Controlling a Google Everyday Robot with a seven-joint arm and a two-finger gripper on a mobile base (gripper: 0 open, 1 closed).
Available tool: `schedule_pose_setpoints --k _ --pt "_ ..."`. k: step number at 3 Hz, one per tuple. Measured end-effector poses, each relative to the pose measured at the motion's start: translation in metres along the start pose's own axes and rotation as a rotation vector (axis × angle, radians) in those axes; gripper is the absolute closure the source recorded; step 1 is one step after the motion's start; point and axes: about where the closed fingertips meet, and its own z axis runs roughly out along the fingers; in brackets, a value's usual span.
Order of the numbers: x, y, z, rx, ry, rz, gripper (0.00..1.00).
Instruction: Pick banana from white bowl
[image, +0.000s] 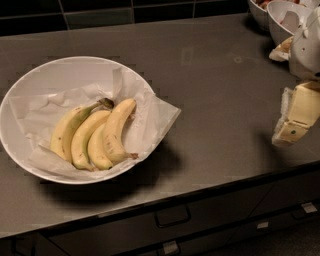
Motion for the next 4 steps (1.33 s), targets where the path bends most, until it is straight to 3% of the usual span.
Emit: schedule_pose_setpoints --k 1,2,3,4 --pt "0.0 0.0 0.0 0.0 0.0 0.0 0.0" --pt "-0.031 -0.002 0.006 -0.027 0.001 -0.113 0.0" --pt "-0.073 -0.002 0.017 -0.082 -0.036 -0.277 0.0" --pt "-0.115 -0.001 0.015 -0.091 -0.115 -0.436 0.0"
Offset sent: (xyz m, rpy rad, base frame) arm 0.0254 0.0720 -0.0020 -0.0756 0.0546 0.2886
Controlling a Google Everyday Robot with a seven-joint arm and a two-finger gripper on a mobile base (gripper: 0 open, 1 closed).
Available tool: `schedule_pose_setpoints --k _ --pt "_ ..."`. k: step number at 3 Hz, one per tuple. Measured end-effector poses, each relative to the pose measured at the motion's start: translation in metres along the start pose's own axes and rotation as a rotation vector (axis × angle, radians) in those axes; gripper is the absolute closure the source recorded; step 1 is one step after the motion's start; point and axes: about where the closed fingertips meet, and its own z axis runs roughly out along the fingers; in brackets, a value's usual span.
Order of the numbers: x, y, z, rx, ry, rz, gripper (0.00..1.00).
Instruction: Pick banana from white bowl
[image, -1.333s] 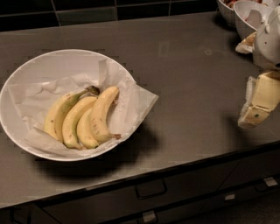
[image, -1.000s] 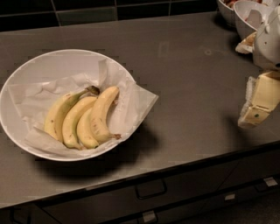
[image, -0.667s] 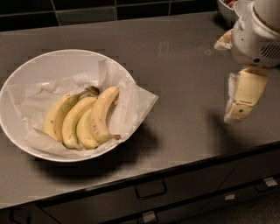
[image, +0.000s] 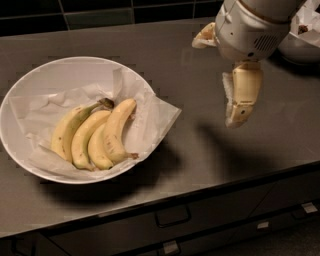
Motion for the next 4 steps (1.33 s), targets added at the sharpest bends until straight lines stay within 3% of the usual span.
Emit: schedule_pose_setpoints --k 1,2,3,4 --pt "-0.002 -0.002 -0.001 0.01 -0.002 -0.002 0.0" --pt "-0.037 -0.016 0.012 -0.018 -0.032 -0.132 0.0" --pt "-0.077 -0.03 0.03 -0.08 -0.09 -0.288 0.0" --pt "-0.102 -0.041 0.044 -0.108 -0.123 -0.386 0.0"
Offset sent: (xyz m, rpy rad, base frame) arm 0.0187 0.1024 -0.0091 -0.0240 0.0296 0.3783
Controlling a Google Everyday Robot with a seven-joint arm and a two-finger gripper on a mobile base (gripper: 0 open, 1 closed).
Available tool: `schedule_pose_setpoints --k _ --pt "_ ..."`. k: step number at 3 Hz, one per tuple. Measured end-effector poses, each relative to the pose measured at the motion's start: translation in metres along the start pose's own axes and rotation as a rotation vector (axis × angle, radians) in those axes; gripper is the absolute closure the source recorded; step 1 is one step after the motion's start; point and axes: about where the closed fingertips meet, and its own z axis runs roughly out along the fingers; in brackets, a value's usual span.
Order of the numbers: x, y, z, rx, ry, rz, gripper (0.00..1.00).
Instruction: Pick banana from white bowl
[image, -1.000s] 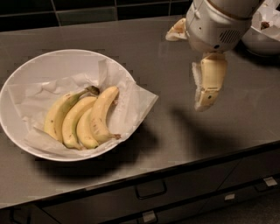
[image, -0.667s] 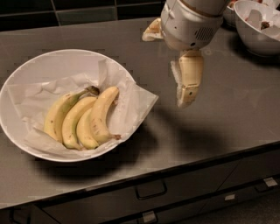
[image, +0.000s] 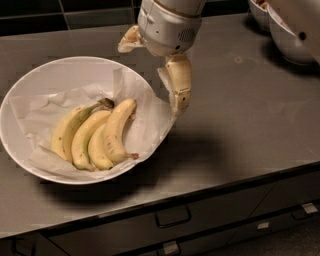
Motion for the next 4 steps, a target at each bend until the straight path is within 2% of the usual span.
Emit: schedule_pose_setpoints --k 1,2,4 --pt "-0.016 -0.016 0.009 0.0 -0.014 -0.071 0.0" --pt "-0.026 -0.026 0.016 0.009 -0.014 -0.102 0.0" --pt "-0.035 -0.032 0.063 -0.099 -0.06 -0.151 0.0"
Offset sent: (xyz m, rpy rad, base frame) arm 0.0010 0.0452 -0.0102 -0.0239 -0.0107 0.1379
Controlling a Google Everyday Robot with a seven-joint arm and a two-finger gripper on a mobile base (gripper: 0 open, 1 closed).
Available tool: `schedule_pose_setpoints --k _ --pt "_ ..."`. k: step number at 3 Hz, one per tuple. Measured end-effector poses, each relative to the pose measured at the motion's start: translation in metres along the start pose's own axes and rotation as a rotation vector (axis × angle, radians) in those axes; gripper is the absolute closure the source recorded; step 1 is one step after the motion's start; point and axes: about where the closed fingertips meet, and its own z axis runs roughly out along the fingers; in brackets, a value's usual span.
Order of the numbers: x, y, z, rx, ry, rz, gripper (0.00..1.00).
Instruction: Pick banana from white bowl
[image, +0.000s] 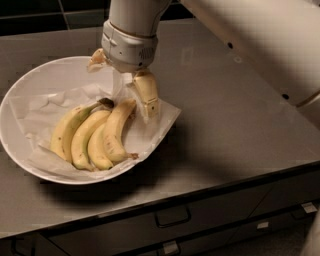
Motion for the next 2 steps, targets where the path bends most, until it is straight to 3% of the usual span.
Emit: schedule_pose_setpoints --k 1,2 --pt "-0.0001 -0.0103 0.0067 0.016 -0.012 -0.008 0.0" --pt "-0.0004 -0.0164 0.0096 0.015 -0.02 -0.014 0.08"
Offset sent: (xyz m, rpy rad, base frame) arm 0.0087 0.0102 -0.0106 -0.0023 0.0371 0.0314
